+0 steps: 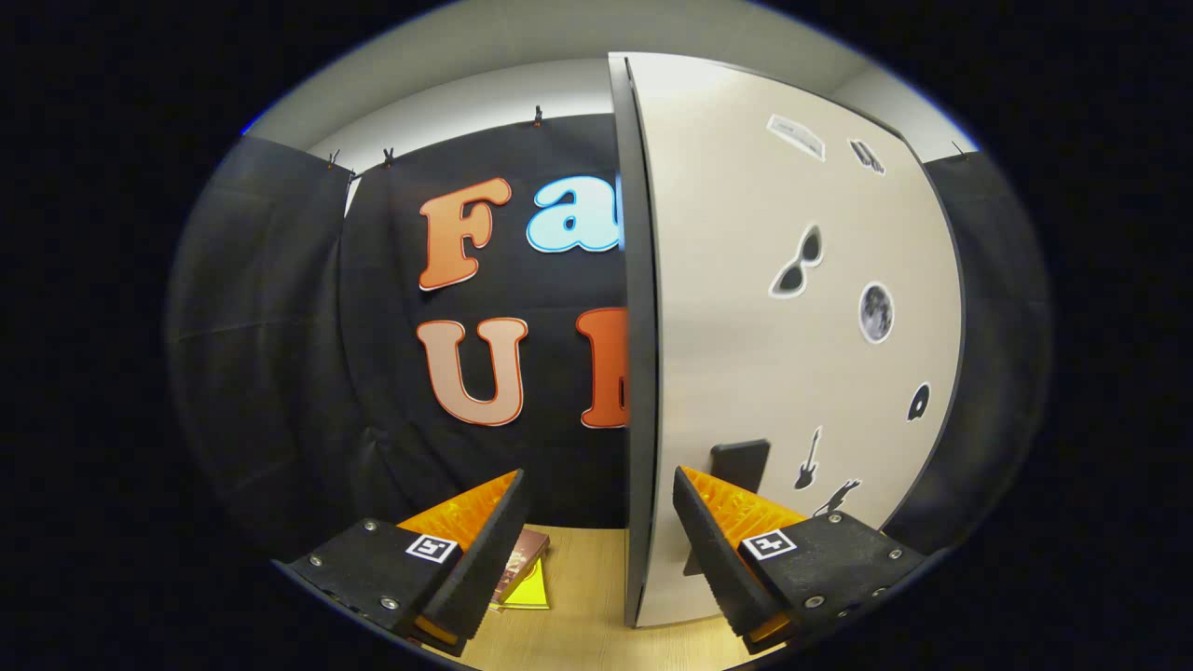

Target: Open the shoe cabinet door, grab the shoes and put them into the shoe cabinet, then close the shoe cabinet door.

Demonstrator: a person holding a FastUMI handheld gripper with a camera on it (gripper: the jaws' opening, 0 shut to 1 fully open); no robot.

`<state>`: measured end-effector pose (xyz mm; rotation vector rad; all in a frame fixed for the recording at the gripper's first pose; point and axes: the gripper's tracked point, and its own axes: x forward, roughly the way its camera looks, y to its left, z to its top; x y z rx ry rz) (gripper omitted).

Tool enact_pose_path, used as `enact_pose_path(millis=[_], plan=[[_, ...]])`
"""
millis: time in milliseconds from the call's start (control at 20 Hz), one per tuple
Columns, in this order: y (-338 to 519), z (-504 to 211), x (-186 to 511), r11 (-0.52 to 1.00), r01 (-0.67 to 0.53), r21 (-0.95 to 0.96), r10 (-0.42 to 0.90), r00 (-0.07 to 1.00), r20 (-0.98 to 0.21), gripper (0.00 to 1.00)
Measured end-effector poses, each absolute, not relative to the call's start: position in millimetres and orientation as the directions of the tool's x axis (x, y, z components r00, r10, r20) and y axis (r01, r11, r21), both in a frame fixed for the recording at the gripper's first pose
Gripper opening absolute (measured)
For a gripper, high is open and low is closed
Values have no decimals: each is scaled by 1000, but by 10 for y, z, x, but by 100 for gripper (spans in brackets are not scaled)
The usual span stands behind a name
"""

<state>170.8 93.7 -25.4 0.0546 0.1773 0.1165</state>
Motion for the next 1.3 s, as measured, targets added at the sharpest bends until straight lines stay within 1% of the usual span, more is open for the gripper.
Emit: enact_pose_path(millis=[200,600,950,1300], plan=[[528,90,1389,996,-87,31,90,988,-124,95],[-176,341,865,998,-8,-65,3,997,-79,95],[-511,483,598,996,32,-86,-37,998,-59,95],[-551,500,383,994,28,-107,-34,998,-55,95]])
